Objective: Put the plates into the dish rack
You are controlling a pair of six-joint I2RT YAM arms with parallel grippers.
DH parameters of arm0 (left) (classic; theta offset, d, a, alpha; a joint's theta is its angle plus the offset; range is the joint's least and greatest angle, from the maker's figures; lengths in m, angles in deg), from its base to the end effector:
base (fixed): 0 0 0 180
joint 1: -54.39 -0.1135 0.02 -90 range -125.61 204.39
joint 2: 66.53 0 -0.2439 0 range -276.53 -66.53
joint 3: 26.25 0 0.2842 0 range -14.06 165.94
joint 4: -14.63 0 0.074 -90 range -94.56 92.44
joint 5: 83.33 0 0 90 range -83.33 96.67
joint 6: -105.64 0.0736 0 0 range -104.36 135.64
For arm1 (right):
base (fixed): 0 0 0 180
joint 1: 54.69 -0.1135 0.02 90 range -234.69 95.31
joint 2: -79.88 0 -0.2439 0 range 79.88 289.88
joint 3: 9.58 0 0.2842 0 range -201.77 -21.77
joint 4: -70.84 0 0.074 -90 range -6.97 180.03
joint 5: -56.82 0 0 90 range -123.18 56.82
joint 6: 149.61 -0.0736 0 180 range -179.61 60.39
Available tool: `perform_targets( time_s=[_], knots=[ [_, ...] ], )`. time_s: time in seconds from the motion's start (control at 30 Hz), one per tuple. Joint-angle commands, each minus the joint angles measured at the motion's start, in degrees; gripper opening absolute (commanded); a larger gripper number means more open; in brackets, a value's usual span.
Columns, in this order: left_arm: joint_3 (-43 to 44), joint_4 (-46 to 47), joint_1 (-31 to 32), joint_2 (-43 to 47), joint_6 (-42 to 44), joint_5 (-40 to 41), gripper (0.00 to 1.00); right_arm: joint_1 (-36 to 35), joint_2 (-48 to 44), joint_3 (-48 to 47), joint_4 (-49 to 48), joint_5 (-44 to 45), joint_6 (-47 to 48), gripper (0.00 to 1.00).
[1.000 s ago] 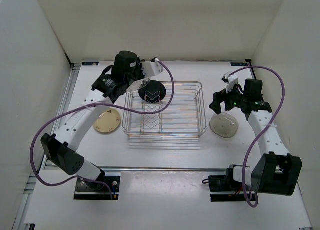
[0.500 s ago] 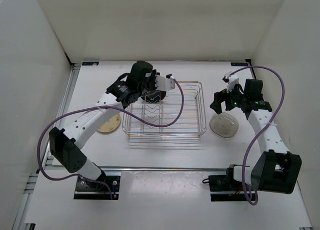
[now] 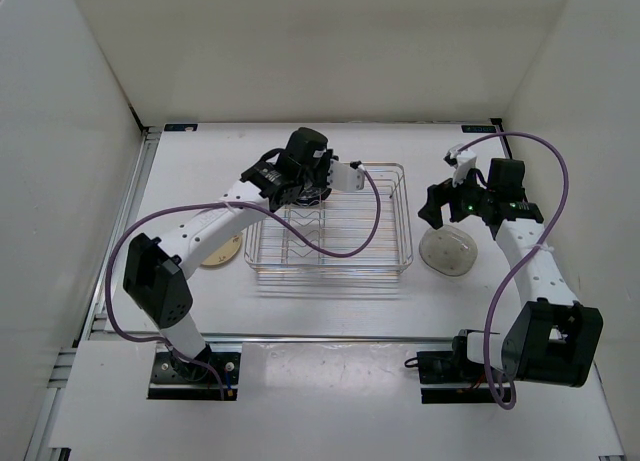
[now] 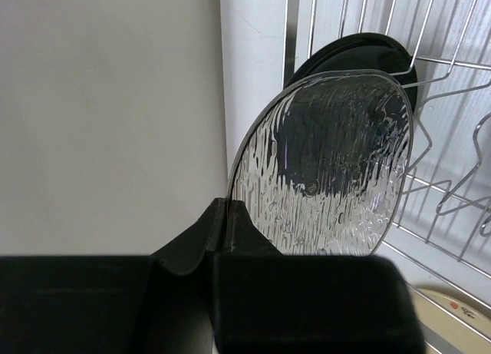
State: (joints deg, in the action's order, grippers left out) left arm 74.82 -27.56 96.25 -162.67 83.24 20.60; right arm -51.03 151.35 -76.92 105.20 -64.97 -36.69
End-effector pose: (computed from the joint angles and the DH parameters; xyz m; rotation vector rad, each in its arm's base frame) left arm 0.3432 -0.2837 0.2924 1.7536 1.4067 0.5150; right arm 0.3346 0.0174 0.2393 -0.6445 2.0500 0.3539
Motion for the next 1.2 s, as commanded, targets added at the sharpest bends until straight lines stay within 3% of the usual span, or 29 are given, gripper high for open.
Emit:
perform_targets(
  time_s=[0.0, 1.17],
  knots=[
    [2.61, 2.84, 0.32, 1.48, 2.45, -1.62, 0.10, 0.21, -1.68, 0.75, -1.78, -2.22, 0.37, 1.00],
    [-5.99, 11.36, 0.32, 0.42, 9.14, -3.21, 0.10, 3.02, -1.68, 0.75, -0.73, -5.47, 0.37, 1.00]
  ],
)
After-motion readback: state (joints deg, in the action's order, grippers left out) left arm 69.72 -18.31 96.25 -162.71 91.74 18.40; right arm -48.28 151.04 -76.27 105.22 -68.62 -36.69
